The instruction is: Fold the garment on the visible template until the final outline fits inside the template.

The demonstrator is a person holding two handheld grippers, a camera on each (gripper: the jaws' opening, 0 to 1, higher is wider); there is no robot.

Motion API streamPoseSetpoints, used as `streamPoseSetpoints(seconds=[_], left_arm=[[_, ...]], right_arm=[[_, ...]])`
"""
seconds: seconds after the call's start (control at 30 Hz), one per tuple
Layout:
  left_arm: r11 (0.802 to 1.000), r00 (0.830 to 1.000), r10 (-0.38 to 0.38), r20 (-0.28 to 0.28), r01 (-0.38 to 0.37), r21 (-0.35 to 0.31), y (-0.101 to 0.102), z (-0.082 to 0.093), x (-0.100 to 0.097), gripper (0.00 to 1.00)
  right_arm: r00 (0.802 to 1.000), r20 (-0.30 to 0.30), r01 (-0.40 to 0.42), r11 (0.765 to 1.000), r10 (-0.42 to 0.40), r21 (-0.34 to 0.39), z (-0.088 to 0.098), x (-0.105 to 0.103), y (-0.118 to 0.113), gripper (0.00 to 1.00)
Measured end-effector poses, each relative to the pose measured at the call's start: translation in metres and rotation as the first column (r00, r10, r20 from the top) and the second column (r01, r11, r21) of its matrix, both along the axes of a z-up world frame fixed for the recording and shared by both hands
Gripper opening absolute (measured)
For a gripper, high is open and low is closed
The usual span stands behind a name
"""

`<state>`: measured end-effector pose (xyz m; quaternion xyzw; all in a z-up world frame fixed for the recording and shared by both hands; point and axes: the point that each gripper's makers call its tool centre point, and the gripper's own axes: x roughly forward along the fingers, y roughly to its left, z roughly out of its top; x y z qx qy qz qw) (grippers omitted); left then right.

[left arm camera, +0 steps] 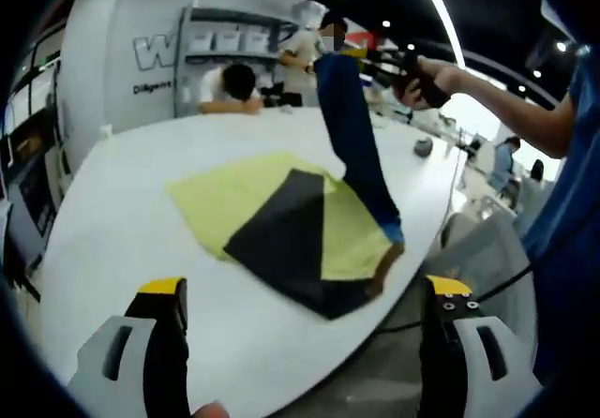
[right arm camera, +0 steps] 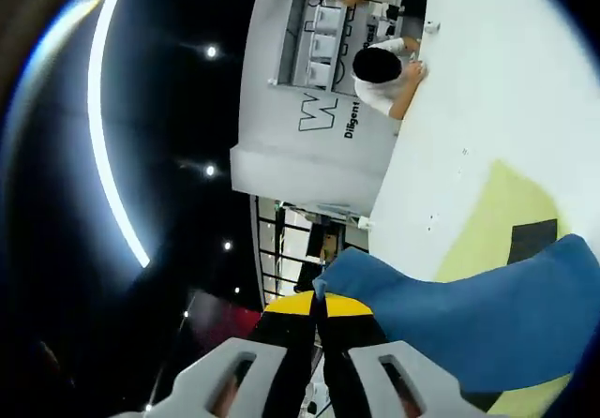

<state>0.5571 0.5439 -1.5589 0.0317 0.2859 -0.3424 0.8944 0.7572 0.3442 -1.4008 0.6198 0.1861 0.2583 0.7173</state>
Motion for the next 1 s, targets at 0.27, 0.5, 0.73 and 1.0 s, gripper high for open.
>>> streamPoseSetpoints(seconds=[0.27,0.5,0.73,1.0], left_arm=[[1.0,1.0,-0.001,0.009,0.002,-0.011,0.001,0.002,0.0,0.99],[1.0,1.0,0.015,0.004,-0.015,-0.014,0.009,0.0,0.0,0.98],[0.999,0.999,0.032,0.001,-0.032,-0.009,0.016,-0.003,0.0,0.98],[0.999,0.999,0.039,-0.005,-0.039,-0.005,0.019,-0.005,-0.001,0.98]], right_arm=[[0.998,-0.038,-0.051,0.998,0.05,-0.04,-0.025,0.006,0.035,0.0],[0.994,-0.08,-0.073,0.996,0.068,-0.056,-0.054,0.012,0.063,0.0],[0.991,-0.107,-0.091,0.991,0.081,-0.093,-0.077,0.016,0.087,0.0],[0.983,-0.151,-0.132,0.978,0.108,-0.163,-0.111,0.018,0.115,0.0]])
